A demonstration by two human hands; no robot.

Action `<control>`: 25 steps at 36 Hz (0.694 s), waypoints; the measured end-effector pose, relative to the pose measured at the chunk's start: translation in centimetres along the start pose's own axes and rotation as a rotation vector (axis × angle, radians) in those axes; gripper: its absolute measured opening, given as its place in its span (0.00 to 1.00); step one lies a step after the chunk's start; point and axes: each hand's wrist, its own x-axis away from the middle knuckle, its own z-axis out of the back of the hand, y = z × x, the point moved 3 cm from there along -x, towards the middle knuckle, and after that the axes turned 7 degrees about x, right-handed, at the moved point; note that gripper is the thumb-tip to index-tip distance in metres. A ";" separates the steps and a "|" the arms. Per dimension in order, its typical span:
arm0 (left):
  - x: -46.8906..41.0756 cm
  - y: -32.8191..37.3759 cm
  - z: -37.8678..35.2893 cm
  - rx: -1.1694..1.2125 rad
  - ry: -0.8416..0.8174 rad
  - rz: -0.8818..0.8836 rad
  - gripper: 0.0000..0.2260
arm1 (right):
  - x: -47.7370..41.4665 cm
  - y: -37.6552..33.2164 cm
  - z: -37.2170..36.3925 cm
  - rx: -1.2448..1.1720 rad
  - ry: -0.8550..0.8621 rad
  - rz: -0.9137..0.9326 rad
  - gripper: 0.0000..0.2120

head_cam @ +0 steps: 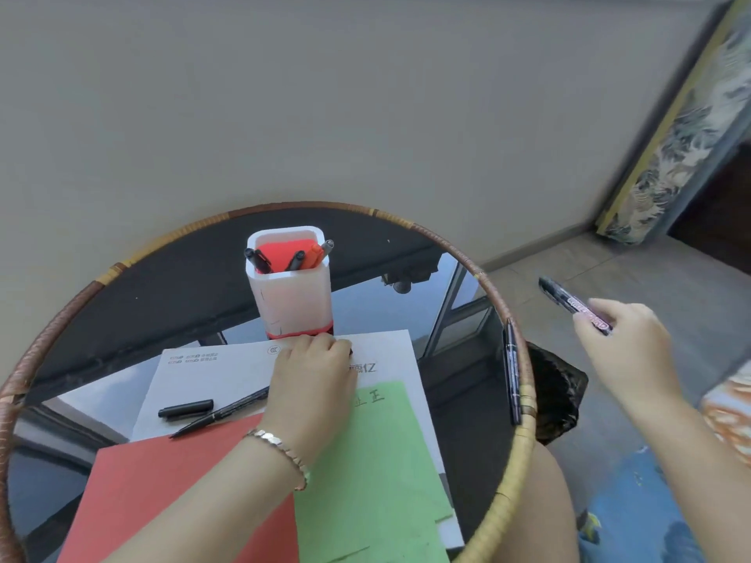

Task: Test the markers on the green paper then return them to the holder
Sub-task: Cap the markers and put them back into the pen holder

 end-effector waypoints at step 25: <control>2.7 0.1 5.2 0.925 0.182 0.253 0.09 | 4.9 -7.4 -4.0 -0.077 -0.256 0.189 0.14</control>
